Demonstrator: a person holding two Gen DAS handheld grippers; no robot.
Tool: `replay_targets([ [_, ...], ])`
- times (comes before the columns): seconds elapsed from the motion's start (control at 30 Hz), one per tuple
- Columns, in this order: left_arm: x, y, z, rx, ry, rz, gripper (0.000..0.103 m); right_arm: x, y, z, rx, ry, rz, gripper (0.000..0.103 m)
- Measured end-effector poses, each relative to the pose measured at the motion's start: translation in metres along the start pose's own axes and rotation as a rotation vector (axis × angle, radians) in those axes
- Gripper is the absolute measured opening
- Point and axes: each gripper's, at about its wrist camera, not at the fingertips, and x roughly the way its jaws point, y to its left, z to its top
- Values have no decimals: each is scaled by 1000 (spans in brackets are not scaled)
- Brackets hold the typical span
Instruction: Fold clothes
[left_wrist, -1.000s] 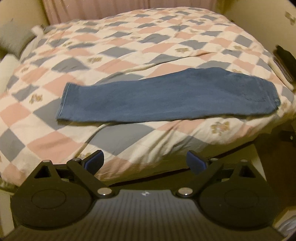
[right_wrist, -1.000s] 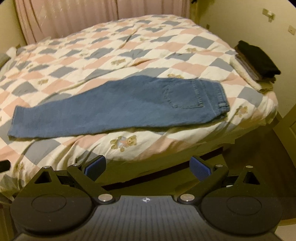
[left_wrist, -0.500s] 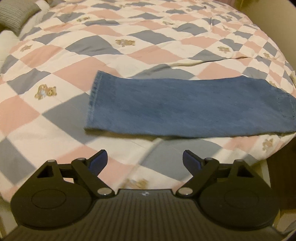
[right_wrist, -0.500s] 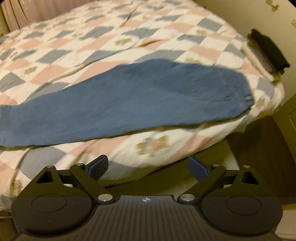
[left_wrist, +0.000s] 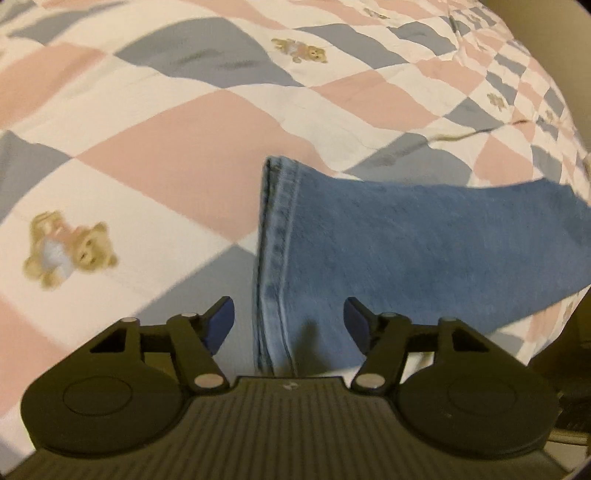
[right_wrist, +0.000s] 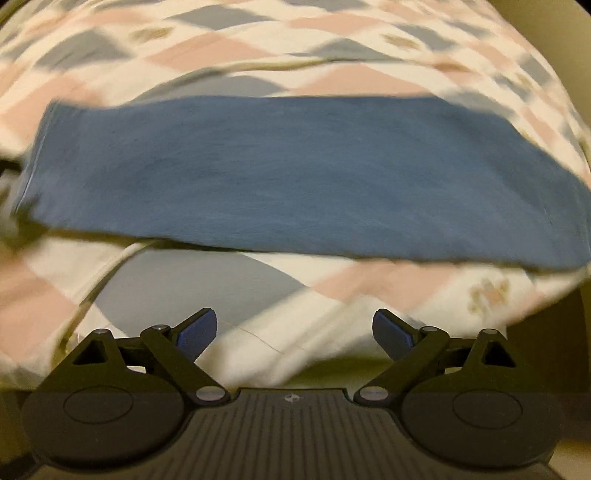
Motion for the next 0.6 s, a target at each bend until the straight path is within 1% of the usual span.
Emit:
replay_targets([
  [0.03,5,6,6,-5,1,-19,55,4,10,2,-41,-17,3,90],
  [0.1,11,14,18,-5,-1,-57,55,11,30,6,-120,-55,6,84],
  [0.2,20,19,36,23,-1,-111,55,16,56,14,-214,-123,13,83],
  [0.27,30,22,48,45,10,-161,57,20,72,20,-244,-163,27,83],
  [0.4,54,29,66,87,33,-241,57,26,100,28,-249,-197,91,82],
  [0.47,61,35,72,89,35,-290,56,28,112,29,-265,-217,115,81],
  [0.5,64,38,75,86,36,-314,53,28,119,29,-278,-233,123,80],
  [0.53,65,41,76,89,37,-322,48,28,126,29,-292,-249,131,80],
  [0.57,65,43,78,96,38,-321,33,28,136,27,-314,-270,136,78],
  [0.6,65,46,79,101,42,-323,29,29,147,25,-353,-293,134,76],
])
